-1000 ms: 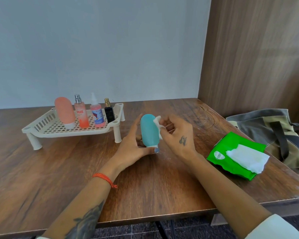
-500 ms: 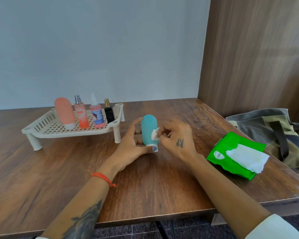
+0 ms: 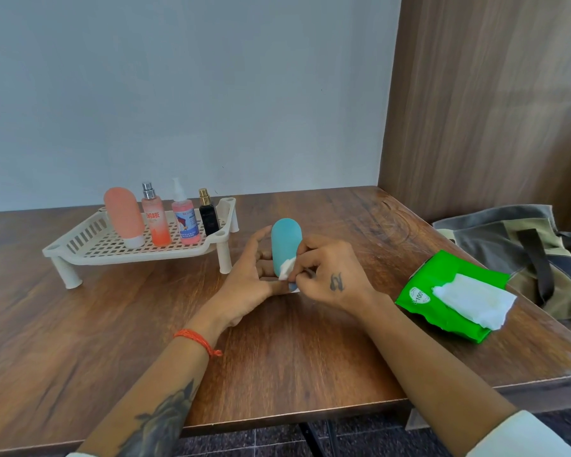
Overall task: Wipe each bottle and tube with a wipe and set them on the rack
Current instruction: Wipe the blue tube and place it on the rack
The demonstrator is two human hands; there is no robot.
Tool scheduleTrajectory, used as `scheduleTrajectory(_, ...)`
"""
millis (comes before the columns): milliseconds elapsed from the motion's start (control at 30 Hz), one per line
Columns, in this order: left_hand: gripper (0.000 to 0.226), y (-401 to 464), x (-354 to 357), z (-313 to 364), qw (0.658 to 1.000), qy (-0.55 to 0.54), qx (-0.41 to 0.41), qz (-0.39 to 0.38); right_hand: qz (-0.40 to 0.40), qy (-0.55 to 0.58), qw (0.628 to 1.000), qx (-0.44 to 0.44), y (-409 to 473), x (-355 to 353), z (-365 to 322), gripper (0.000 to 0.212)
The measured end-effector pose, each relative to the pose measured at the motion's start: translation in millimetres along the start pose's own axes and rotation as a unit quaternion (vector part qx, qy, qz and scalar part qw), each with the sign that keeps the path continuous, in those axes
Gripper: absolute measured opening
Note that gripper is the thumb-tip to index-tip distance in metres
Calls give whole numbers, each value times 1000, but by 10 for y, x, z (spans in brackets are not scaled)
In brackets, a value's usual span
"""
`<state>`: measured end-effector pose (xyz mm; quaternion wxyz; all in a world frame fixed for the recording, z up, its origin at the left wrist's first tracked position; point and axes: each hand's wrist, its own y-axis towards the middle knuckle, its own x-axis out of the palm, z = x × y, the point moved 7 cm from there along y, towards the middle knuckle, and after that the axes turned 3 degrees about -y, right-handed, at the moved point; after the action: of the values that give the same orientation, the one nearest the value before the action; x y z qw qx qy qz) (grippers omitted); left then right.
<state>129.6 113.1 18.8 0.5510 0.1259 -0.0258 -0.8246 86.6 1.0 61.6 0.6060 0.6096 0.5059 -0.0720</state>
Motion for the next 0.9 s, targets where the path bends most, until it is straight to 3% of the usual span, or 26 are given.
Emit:
scheduleTrajectory(133, 93, 9, -8, -21, 1000, -1, 2, 1, 37, -36, 997, 58, -3, -70, 89, 10)
scheduleTrajectory(200, 91, 16, -11, -29, 1000, -3, -3, -1, 94, -36, 988, 116, -15, -143, 191, 10)
scheduleTrajectory(267, 92, 18, 3, -28, 1000, -3, -8, -7, 147, 33, 969, 198, -51, -206, 322, 9)
scheduleTrajectory(367, 93, 15, 19, -29, 1000, 0, -9, -9, 93, 204, 927, 301, -73, -67, 440, 16)
scheduleTrajectory(500, 98, 19, 6, -35, 1000, 22, -7, -5, 38, 254, 924, 284, -29, 15, 344, 23)
scheduleTrajectory(733, 102, 3, -12, -15, 998, 55, 2, 0, -3, 191, 951, 243, -8, 62, 295, 18)
scheduleTrajectory(900, 100, -21, -6, 32, 996, 90, 8, -3, 102, 189, 955, 206, -22, -100, 245, 17)
